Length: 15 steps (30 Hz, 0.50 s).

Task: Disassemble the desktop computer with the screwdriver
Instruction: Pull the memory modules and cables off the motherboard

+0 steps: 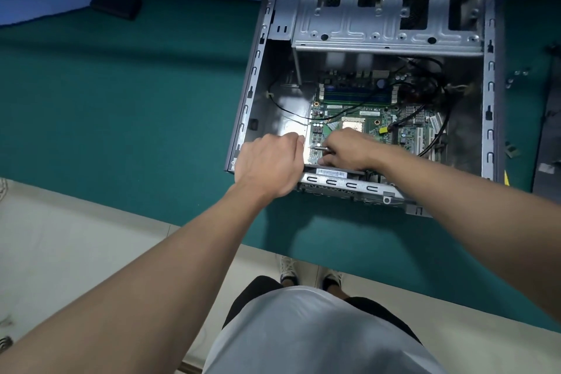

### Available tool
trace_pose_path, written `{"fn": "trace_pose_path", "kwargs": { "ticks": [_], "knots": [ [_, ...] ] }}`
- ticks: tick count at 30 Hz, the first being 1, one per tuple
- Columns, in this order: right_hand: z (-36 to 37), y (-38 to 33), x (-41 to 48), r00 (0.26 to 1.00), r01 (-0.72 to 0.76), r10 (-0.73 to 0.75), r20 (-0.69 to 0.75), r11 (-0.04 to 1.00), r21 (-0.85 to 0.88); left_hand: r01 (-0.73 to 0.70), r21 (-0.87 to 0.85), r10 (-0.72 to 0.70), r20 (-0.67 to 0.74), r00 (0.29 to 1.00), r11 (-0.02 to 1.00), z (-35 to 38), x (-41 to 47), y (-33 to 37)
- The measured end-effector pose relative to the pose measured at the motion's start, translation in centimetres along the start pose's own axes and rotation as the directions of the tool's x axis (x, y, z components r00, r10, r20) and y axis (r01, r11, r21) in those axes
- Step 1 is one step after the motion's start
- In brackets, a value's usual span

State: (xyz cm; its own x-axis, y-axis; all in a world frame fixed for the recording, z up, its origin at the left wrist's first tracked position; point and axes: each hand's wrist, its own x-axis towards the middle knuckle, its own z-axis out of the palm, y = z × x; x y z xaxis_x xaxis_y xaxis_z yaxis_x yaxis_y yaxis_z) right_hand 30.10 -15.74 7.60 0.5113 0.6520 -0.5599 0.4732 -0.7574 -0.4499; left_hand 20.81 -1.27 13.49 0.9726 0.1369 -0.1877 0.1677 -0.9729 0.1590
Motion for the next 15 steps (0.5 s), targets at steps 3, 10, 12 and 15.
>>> {"fn": "trace_pose_path", "kwargs": {
  "ticks": [3,10,12,15],
  "knots": [
    [0.1,-0.8,0.5,0.997,0.074,-0.075,-0.012,0.995,-0.067,0.002,0.010,-0.002,-0.005,1.000,1.000,0.1,0.0,0.0],
    [0.3,-1.4,0.6,0.987,-0.039,0.028,-0.158,0.997,-0.062,-0.018,0.015,0.018,-0.021,1.000,1.000,0.2,0.1,-0.2],
    [0.3,-1.3,0.6,0.967,-0.138,0.143,-0.211,0.990,0.041,-0.027,0.012,0.028,-0.015,1.000,1.000,0.3,0.2,-0.3],
    [-0.5,-1.2,0.5,0.902,-0.307,0.400,-0.164,0.859,0.409,-0.036,-0.004,0.036,0.010,0.999,0.999,0.3,0.1,-0.5]
  ]
}}
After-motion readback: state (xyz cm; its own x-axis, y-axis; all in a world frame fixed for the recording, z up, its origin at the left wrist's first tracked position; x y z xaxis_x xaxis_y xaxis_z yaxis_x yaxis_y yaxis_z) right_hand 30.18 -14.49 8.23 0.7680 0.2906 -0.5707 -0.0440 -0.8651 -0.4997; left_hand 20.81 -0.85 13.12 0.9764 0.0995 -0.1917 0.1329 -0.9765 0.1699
